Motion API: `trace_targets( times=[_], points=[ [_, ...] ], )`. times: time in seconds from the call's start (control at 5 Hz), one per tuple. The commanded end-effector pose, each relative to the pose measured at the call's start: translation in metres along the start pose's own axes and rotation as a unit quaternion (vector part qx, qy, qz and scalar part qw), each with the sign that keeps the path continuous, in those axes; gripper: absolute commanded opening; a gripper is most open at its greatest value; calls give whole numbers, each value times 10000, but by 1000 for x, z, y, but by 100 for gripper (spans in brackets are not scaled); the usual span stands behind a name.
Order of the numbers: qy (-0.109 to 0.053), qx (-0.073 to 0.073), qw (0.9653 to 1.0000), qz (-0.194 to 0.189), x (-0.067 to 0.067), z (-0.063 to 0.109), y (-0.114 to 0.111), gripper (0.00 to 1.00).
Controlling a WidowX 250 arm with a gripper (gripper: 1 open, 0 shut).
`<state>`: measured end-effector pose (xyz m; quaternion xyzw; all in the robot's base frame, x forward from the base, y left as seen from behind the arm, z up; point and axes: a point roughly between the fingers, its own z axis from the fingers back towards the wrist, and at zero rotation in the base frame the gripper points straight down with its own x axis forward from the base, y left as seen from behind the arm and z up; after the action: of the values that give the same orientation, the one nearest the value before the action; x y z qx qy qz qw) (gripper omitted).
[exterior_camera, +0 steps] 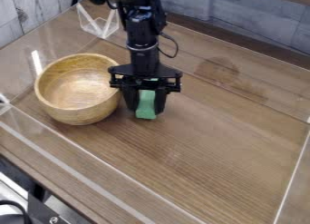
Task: Put green object into wooden bowl
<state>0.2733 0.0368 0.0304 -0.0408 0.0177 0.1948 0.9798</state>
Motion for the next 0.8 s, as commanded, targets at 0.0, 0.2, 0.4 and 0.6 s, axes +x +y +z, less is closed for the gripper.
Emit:
trace_targets(
  times=[0.0, 0.2, 0.4, 0.6],
  points=[
    [-366, -156, 9988, 302, 8, 16, -10, 0],
    [-406, -210, 9973, 569, 5, 15, -18, 0],
    [-408, -220, 9982, 378, 7, 15, -16, 0],
    [-409, -224, 9988, 174, 9, 15, -11, 0]
  ],
)
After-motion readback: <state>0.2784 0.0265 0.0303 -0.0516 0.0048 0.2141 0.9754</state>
